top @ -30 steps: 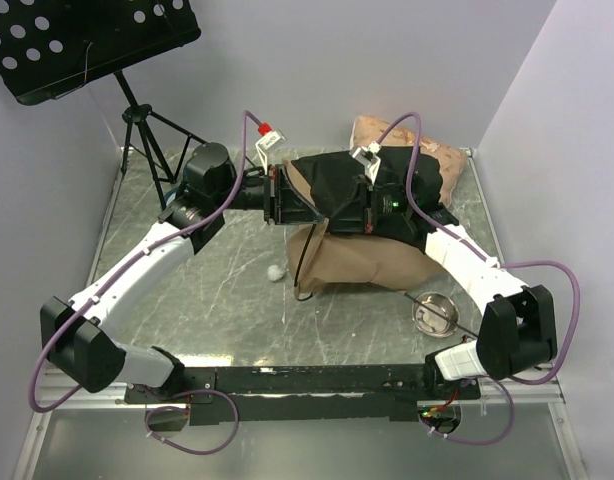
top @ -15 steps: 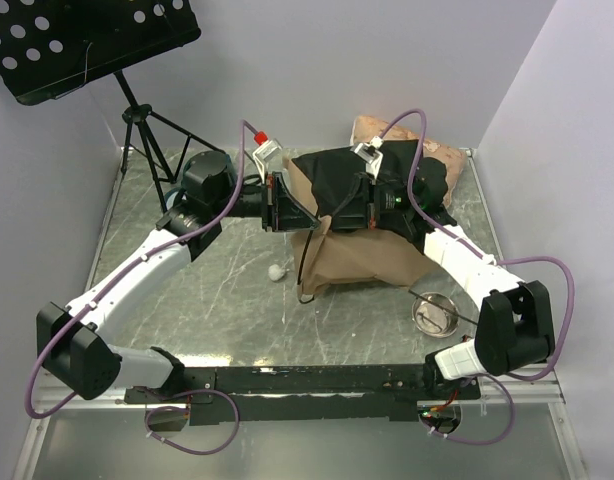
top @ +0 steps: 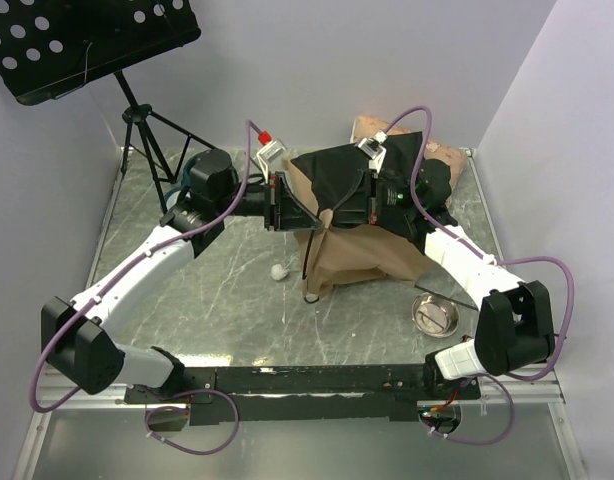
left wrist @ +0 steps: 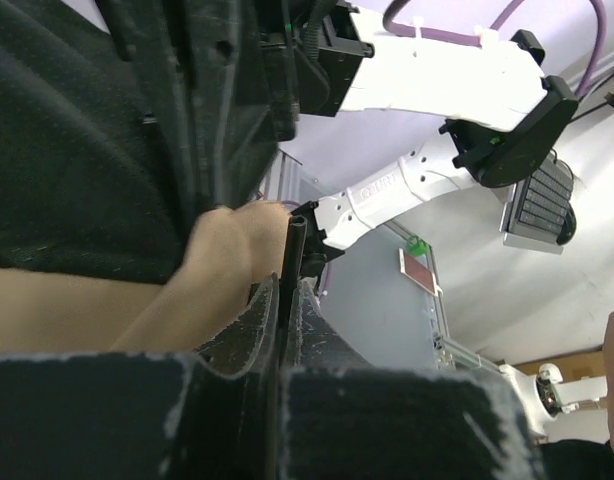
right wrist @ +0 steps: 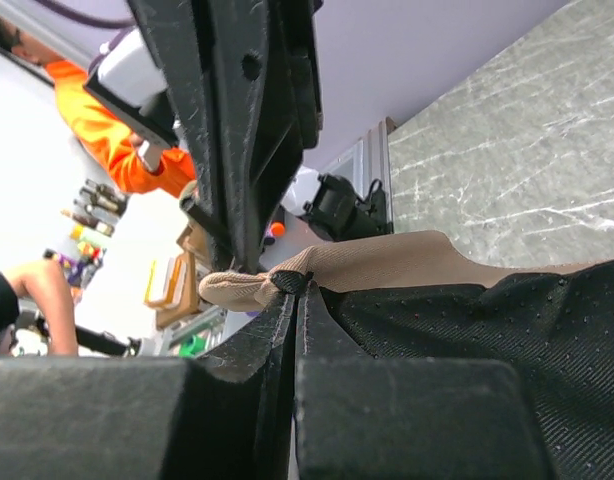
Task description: Set up the pet tent
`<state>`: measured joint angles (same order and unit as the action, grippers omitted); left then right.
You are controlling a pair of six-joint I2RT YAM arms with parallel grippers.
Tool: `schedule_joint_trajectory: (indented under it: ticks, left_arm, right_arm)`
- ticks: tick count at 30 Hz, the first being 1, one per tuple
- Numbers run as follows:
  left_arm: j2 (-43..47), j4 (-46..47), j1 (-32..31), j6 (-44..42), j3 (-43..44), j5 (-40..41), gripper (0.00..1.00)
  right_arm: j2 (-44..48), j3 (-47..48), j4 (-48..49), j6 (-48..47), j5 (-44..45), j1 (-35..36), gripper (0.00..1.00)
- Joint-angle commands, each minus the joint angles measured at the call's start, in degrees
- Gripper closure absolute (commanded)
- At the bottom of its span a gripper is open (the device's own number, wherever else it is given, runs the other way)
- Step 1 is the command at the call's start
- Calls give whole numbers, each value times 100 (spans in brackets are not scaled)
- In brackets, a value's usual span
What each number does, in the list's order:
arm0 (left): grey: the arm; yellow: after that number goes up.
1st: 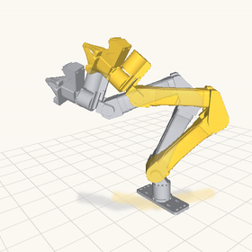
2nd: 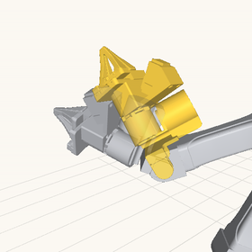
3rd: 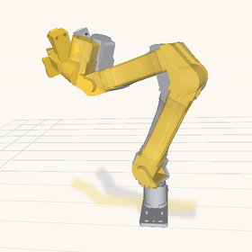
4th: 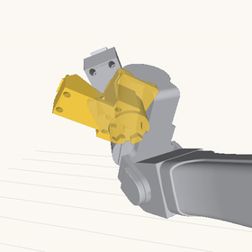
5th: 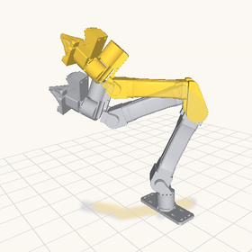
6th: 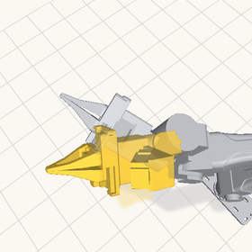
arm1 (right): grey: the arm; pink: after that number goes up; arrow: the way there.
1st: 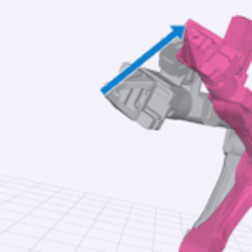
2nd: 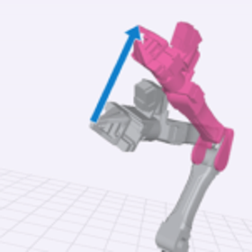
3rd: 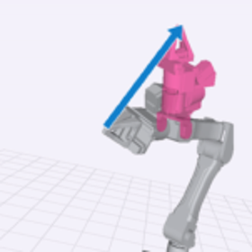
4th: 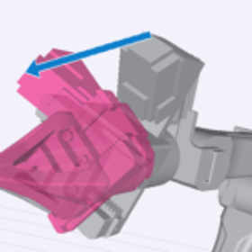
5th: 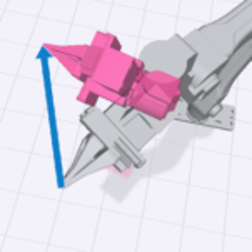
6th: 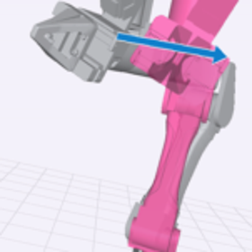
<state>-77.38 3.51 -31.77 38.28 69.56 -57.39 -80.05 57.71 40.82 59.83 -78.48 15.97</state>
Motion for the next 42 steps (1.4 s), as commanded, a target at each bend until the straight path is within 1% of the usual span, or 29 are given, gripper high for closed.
schedule_joint_trajectory:
  ticks: [1,4,6,12,16,23,30,33,36,38,42]
  left_arm:
    - [-295,-1484,-294,-409,-4,-387,99]
    - [-295,-1712,-532,-672,102,-387,99]
    - [-268,-1670,-576,-630,-3,-370,99]
    - [-260,-1327,-418,-42,-451,-493,99]
    - [-277,-826,-172,425,-716,-607,99]
    - [-233,-694,-14,461,-207,-643,99]
    - [-189,-1203,188,189,-206,-134,99]
    - [-145,-1142,390,398,-416,8,99]
    - [-154,-1185,408,391,-610,17,99]
    - [-102,-1028,408,513,-785,-27,99]
    - [-119,-1221,408,294,-777,-1,99]
  right_arm:
    - [420,284,666,363,1325,-199,100]
    - [455,328,559,388,1554,-199,100]
    - [429,354,611,555,1686,-199,100]
    - [429,346,918,1047,1880,-208,100]
    - [446,337,955,1136,1801,-208,100]
    - [569,144,823,925,1564,-199,100]
    - [605,73,884,942,1406,-182,100]
    - [596,161,971,1039,1327,-182,100]
    - [570,240,1121,1162,1344,-182,100]
    - [552,249,1226,1285,1379,-182,100]
    - [517,214,1368,1478,1475,-182,100]
